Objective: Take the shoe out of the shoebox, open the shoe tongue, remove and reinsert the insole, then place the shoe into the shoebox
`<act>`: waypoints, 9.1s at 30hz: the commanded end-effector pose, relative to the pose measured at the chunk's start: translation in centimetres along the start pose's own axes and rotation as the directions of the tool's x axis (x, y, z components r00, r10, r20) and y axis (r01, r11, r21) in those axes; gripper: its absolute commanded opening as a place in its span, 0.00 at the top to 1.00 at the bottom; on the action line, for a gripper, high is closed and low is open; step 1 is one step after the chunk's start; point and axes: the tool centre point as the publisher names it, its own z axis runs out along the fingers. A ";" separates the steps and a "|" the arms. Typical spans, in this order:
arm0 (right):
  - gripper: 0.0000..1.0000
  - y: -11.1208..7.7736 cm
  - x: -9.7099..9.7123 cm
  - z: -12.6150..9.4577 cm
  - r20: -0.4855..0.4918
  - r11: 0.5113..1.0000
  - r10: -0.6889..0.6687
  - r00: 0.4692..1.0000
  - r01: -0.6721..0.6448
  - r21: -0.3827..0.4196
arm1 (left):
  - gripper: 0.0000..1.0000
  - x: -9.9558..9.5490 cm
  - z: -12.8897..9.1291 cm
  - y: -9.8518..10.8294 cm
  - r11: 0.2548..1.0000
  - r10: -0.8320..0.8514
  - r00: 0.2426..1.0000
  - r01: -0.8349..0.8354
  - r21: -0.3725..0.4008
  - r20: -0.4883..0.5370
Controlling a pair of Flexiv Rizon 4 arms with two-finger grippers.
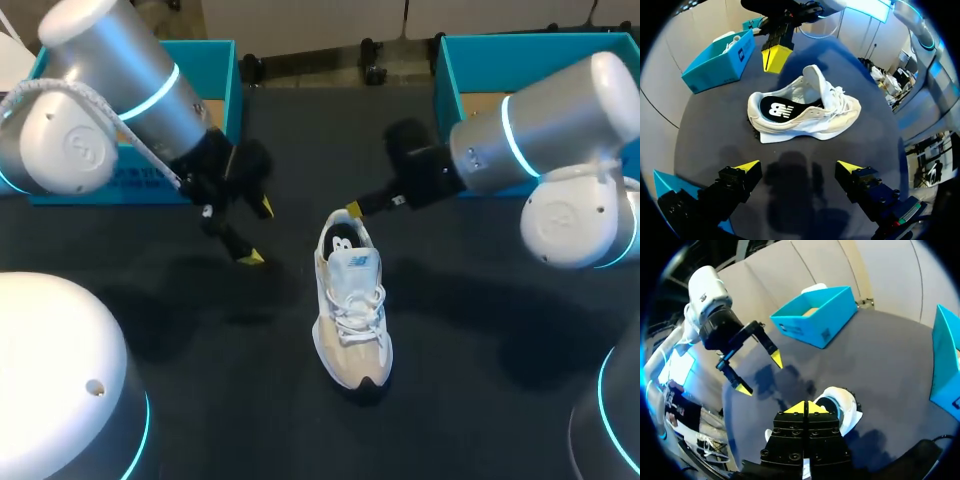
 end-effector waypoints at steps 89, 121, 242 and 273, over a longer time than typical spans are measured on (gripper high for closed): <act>1.00 -6.2 -3.0 6.6 0.618 0.921 0.204 0.759 -0.364 0.142 | 0.00 0.2 -9.9 0.1 0.999 0.029 0.998 -0.032 0.044 0.062; 1.00 -4.5 -4.4 8.1 0.627 0.930 0.177 0.759 -0.338 0.146 | 0.00 0.2 -9.9 0.1 0.999 0.029 0.998 -0.032 0.044 0.062; 0.00 -7.1 5.0 -0.4 0.737 0.708 0.203 0.645 -0.616 0.344 | 0.00 0.2 -9.9 0.1 0.999 0.029 0.998 -0.032 0.044 0.062; 0.78 -7.9 2.8 2.9 0.686 0.705 0.223 0.692 -0.601 0.377 | 0.00 0.2 -9.9 0.1 0.999 0.029 0.998 -0.032 0.044 0.062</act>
